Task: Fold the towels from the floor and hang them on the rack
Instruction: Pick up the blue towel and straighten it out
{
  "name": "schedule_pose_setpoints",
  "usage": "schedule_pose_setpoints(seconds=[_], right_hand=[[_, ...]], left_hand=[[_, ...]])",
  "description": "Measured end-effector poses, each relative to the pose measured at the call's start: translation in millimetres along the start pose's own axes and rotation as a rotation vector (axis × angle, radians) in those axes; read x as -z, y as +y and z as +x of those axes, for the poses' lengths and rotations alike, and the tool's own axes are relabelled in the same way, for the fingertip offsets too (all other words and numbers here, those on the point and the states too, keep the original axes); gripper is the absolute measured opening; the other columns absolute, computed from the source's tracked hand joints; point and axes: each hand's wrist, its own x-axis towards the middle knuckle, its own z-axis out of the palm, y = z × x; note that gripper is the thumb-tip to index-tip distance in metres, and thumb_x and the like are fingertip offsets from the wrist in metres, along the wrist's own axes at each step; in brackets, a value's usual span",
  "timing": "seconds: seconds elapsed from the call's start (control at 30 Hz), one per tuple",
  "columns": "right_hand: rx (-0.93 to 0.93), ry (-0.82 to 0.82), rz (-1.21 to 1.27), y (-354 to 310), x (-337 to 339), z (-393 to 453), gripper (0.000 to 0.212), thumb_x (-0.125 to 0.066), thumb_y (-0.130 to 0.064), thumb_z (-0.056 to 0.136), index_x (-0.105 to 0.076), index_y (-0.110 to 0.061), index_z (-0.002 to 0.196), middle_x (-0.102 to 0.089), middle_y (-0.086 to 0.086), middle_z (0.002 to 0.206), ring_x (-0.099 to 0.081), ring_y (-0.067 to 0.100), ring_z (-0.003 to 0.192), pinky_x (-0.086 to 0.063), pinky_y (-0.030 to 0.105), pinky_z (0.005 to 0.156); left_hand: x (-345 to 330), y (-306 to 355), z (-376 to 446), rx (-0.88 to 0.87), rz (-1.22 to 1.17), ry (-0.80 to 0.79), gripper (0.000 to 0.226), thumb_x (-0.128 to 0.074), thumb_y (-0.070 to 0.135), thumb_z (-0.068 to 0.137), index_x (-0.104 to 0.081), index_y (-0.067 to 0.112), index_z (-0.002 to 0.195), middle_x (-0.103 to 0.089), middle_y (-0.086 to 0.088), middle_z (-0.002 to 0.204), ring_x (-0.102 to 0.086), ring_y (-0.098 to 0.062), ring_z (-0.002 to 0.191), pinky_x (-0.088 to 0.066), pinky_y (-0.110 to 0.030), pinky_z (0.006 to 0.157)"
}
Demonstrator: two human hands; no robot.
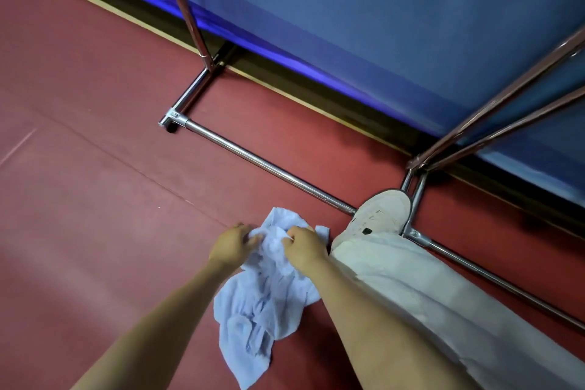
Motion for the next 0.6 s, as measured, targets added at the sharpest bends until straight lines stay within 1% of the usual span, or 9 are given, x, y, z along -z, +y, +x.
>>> schedule_pose_setpoints(seconds=[0.03,0.1,0.17,0.2,0.3,0.37,0.43,0.53,0.6], right_hand=[[0.026,0.028,0.041,-4,9,-4,0.022,-0.044,-0.027,0.097,-0.054,-0.020,0.077,-0.064,0.015,0.110,-0.054,0.025,0.095,-0.039,0.033,0.085],[0.066,0.065,0.152,-10,33,-14,0.027,-0.045,-0.024,0.096,-0.038,-0.022,0.070,-0.064,0.012,0.098,-0.044,0.018,0.082,-0.034,0.031,0.072],[0.114,0.112,0.308,-19,65,-30,0.023,-0.049,-0.022,0.093,-0.041,-0.022,0.072,-0.055,-0.002,0.072,-0.041,0.017,0.073,-0.031,0.029,0.065],[0.131,0.139,0.380,-23,84,-41,0.020,-0.050,-0.020,0.092,-0.045,-0.022,0.073,-0.047,-0.008,0.065,-0.041,0.016,0.069,-0.032,0.029,0.063],[0.207,0.246,0.453,-38,142,-84,0.018,-0.052,-0.017,0.093,-0.050,-0.021,0.075,-0.045,-0.010,0.064,-0.042,0.012,0.066,-0.034,0.023,0.059],[0.263,0.342,0.464,-46,183,-120,0.016,-0.053,-0.014,0.092,-0.054,-0.019,0.077,-0.050,-0.008,0.068,-0.045,0.012,0.071,-0.034,0.013,0.057],[0.304,0.436,0.460,-52,222,-160,0.010,-0.054,-0.010,0.092,-0.061,-0.011,0.085,-0.055,-0.001,0.078,-0.047,0.013,0.077,-0.035,0.009,0.059],[0.342,0.593,0.474,-57,279,-224,0.012,-0.054,-0.010,0.092,-0.062,-0.009,0.083,-0.055,0.002,0.078,-0.048,0.014,0.078,-0.033,0.017,0.058],[0.360,0.681,0.525,-60,308,-268,0.015,-0.055,-0.012,0.091,-0.061,-0.008,0.078,-0.052,-0.001,0.072,-0.045,0.012,0.072,-0.033,0.016,0.055]], left_hand=[[9,9,-7,-0.014,-0.088,0.061,0.056,-0.037,0.066,0.069,-0.061,0.017,0.081,-0.054,0.005,0.069,-0.052,-0.020,0.071,-0.034,-0.029,0.064],[32,32,-21,-0.063,-0.266,0.171,0.035,-0.054,0.047,0.086,-0.063,0.014,0.080,-0.061,0.000,0.070,-0.053,-0.017,0.071,-0.038,-0.027,0.064],[62,57,-33,-0.101,-0.373,0.242,0.017,-0.062,0.022,0.093,-0.068,0.009,0.083,-0.065,-0.004,0.074,-0.052,-0.013,0.071,-0.043,-0.027,0.067],[77,72,-39,-0.133,-0.402,0.266,0.015,-0.063,0.017,0.093,-0.070,0.009,0.082,-0.066,-0.003,0.073,-0.052,-0.010,0.069,-0.044,-0.029,0.067],[118,130,-64,-0.268,-0.458,0.299,0.020,-0.065,0.014,0.091,-0.069,0.018,0.072,-0.060,0.014,0.059,-0.046,0.005,0.058,-0.042,-0.021,0.062],[140,173,-85,-0.353,-0.495,0.316,0.028,-0.066,0.015,0.091,-0.065,0.022,0.064,-0.053,0.016,0.055,-0.041,0.004,0.056,-0.039,-0.023,0.059],[159,214,-110,-0.456,-0.494,0.350,0.031,-0.067,0.026,0.088,-0.059,0.022,0.059,-0.048,0.014,0.052,-0.039,0.001,0.055,-0.036,-0.027,0.058],[189,275,-159,-0.613,-0.372,0.451,0.042,-0.053,0.051,0.082,-0.053,0.014,0.062,-0.046,0.010,0.054,-0.039,-0.003,0.055,-0.036,-0.032,0.058],[205,310,-195,-0.721,-0.300,0.547,0.047,-0.049,0.048,0.087,-0.044,0.007,0.064,-0.040,0.005,0.057,-0.037,-0.010,0.057,-0.034,-0.035,0.059]])
